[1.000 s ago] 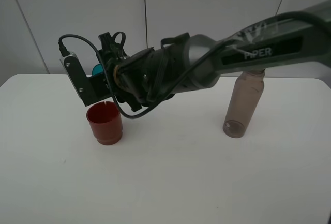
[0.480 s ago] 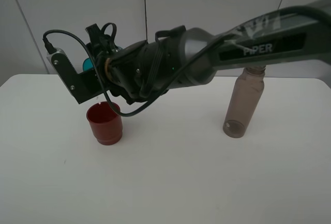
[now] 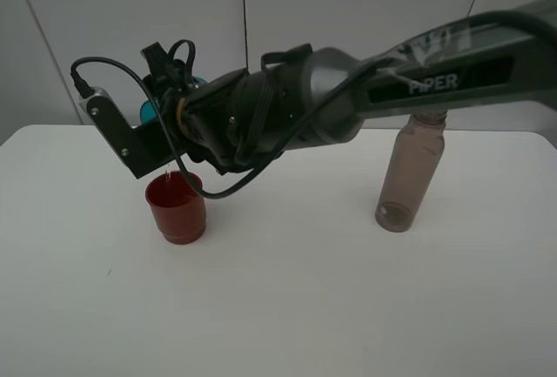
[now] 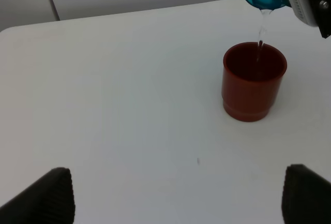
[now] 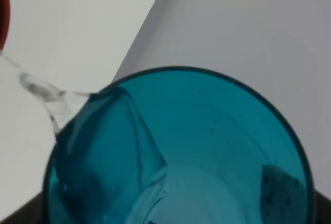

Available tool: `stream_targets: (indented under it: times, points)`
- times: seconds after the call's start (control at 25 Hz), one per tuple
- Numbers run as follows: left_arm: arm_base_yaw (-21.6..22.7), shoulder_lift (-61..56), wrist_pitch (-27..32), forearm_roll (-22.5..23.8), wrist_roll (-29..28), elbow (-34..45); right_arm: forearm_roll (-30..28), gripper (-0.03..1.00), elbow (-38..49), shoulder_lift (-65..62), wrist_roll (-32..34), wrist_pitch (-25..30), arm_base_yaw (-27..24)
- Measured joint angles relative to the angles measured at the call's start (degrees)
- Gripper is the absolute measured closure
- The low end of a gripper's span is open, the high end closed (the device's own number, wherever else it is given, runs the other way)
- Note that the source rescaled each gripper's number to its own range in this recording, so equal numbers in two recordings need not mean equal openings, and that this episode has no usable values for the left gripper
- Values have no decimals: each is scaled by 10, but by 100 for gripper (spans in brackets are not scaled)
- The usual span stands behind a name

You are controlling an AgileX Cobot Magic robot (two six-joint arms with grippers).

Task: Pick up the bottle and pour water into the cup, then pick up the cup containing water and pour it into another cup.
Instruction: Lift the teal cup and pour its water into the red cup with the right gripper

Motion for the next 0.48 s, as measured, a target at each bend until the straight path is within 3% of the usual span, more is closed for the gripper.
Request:
stream_targets:
  times: [0.48]
  points:
    - [0, 0, 0, 0, 0, 0, 0, 88, 0, 0, -32, 4, 0]
